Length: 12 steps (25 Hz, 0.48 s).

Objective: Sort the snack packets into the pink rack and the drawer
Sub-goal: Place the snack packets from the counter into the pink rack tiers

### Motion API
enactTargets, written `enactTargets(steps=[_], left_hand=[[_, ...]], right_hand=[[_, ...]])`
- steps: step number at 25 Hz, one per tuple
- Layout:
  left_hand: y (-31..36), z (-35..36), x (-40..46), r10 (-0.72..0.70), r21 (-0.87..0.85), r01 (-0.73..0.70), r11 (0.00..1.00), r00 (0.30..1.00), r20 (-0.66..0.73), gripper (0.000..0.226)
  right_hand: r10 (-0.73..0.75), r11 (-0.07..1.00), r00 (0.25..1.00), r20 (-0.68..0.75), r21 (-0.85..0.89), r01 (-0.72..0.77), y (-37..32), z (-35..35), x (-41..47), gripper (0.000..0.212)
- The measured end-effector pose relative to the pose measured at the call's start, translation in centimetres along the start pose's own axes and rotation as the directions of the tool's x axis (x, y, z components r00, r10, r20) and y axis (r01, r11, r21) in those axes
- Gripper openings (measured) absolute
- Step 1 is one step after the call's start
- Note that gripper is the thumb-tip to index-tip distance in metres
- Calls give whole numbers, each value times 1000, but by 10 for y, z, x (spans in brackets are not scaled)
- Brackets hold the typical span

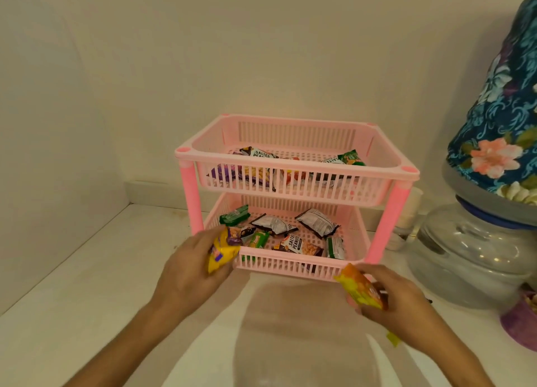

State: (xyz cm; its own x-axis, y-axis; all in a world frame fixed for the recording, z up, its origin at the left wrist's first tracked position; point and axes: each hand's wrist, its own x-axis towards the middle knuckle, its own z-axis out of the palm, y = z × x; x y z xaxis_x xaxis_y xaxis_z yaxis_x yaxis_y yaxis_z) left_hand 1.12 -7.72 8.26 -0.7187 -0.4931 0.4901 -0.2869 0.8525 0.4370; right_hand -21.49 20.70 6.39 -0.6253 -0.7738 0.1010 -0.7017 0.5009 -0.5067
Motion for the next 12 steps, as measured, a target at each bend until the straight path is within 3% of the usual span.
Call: enactTargets(steps=[6, 9, 12], left_hand=[[54, -61, 104, 146, -183, -186, 965, 966, -211, 58], [59, -65, 151, 175, -143, -214, 966, 953, -246, 56], [46, -58, 202, 123, -57, -137, 989, 972, -202, 55]], right_hand=[[-266, 963, 963, -32, -41, 265, -98, -81, 45, 64], [-336, 942, 939, -78, -35, 335, -132, -105, 75, 59], [-340, 940, 927, -156, -51, 336, -154, -121, 114, 53]])
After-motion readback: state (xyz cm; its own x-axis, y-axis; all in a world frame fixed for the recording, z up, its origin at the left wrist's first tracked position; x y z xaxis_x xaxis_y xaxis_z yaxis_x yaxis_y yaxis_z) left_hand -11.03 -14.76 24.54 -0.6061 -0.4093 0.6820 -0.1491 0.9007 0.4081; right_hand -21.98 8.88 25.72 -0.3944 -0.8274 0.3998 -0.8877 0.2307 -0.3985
